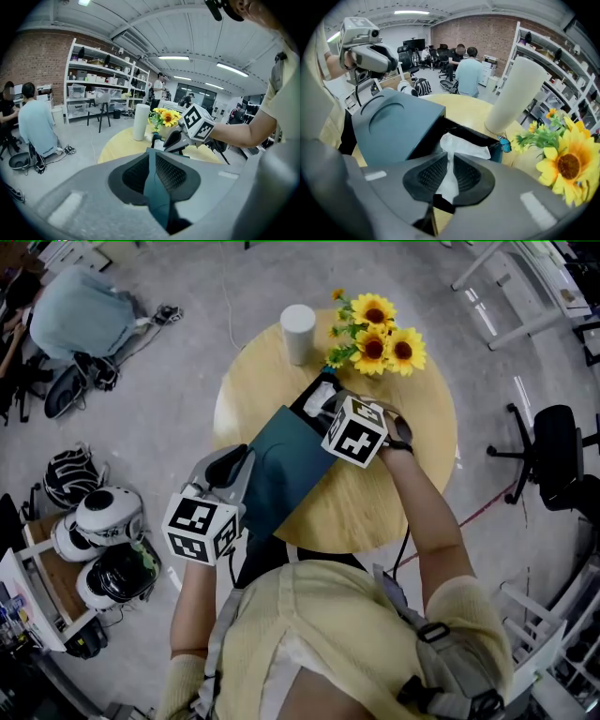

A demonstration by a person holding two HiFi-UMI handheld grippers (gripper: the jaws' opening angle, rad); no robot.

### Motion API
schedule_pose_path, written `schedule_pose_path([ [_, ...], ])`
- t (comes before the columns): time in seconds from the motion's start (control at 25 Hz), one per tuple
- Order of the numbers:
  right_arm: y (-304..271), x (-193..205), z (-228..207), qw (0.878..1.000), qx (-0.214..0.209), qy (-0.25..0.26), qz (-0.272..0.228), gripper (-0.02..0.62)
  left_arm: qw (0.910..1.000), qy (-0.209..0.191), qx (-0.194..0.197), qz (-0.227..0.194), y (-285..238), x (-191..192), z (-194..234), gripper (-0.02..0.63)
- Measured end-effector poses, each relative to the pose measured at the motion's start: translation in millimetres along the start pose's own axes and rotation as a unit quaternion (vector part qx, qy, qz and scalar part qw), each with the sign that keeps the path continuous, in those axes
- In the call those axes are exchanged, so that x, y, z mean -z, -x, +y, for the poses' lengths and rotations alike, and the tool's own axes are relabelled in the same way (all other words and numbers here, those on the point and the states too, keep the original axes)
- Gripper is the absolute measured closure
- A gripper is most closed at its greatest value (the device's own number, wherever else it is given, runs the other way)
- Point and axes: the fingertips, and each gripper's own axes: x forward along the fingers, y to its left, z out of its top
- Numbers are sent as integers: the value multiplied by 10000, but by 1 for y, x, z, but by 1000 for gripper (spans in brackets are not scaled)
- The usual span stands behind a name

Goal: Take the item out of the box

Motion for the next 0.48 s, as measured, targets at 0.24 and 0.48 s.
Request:
schedule_pose_path([
  [0.24,30,-7,-2,9985,478,-212,-156,549,9995,-6,245,-206,5,-11,2,560],
  [0.48,57,-21,7,9955,819,-374,-291,549,9987,-130,409,-260,18,-18,7,561],
])
